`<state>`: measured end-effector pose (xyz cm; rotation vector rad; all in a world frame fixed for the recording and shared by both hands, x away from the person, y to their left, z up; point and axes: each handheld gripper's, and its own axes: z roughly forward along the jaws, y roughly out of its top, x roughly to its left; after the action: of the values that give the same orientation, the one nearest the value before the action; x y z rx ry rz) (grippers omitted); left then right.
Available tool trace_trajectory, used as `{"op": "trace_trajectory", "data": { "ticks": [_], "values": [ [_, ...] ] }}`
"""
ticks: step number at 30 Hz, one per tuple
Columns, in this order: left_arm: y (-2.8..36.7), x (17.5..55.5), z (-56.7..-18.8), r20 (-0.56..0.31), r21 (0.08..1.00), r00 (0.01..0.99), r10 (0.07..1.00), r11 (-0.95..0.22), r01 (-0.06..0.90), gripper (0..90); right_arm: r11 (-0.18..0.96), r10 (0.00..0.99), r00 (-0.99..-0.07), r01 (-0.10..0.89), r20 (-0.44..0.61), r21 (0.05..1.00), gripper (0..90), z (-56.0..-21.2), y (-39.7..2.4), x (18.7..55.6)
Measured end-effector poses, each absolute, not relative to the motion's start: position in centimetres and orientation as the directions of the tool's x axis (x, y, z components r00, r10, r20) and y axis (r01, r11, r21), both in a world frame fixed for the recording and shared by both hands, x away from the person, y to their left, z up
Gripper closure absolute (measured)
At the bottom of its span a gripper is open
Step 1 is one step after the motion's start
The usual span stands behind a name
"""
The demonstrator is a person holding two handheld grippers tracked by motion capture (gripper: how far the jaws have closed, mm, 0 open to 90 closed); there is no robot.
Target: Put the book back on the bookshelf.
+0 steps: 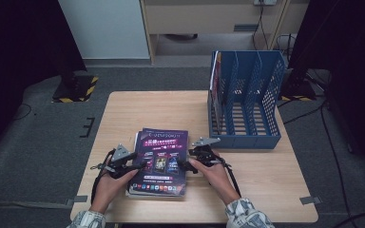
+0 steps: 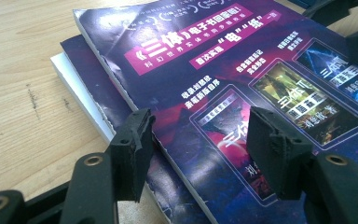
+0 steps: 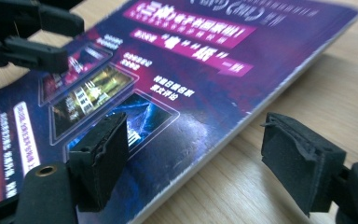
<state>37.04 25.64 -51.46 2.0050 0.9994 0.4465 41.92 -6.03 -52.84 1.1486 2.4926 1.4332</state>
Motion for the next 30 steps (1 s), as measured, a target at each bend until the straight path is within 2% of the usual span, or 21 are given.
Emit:
{"op": "trace_trajectory", "data": {
  "ticks": [3, 6, 8, 14, 21, 24, 30],
  "values": [
    [25.5, 37.0, -51.4, -0.047, 0.803, 0.616, 0.786, -0.337, 0.491, 40.3, 0.291, 0.621, -0.714, 0.593, 0.324, 0.75, 18.0, -53.0, -5.7, 42.4],
    [25.6, 37.0, -51.4, -0.054, 0.803, 0.613, 0.788, -0.331, 0.496, 40.1, 0.264, 0.598, -0.699, 0.634, 0.393, 0.726, 19.3, -53.4, -5.4, 42.8],
    [25.6, 37.0, -51.5, -0.051, 0.805, 0.613, 0.788, -0.332, 0.493, 40.2, 0.263, 0.597, -0.694, 0.643, 0.402, 0.719, 19.1, -53.4, -5.1, 42.8],
    [25.7, 37.1, -51.5, -0.058, 0.804, 0.61, 0.791, -0.325, 0.498, 39.1, 0.297, 0.619, -0.725, 0.573, 0.303, 0.764, 22.1, -51.5, -4.6, 42.2],
    [25.9, 37.2, -51.5, -0.067, 0.802, 0.606, 0.793, -0.319, 0.505, 38.9, 0.296, 0.571, -0.759, 0.547, 0.314, 0.783, 22.1, -49.2, -2.9, 42.7],
    [26.0, 37.2, -51.6, -0.071, 0.804, 0.61, 0.79, -0.316, 0.504, 38.9, 0.329, 0.56, -0.772, 0.54, 0.3, 0.775, 22.2, -48.7, -1.7, 43.4],
    [26.1, 37.2, -51.6, -0.077, 0.807, 0.609, 0.789, -0.309, 0.504, 38.9, 0.34, 0.594, -0.754, 0.553, 0.282, 0.761, 18.8, -47.4, 0.5, 44.5]
  ]
}}
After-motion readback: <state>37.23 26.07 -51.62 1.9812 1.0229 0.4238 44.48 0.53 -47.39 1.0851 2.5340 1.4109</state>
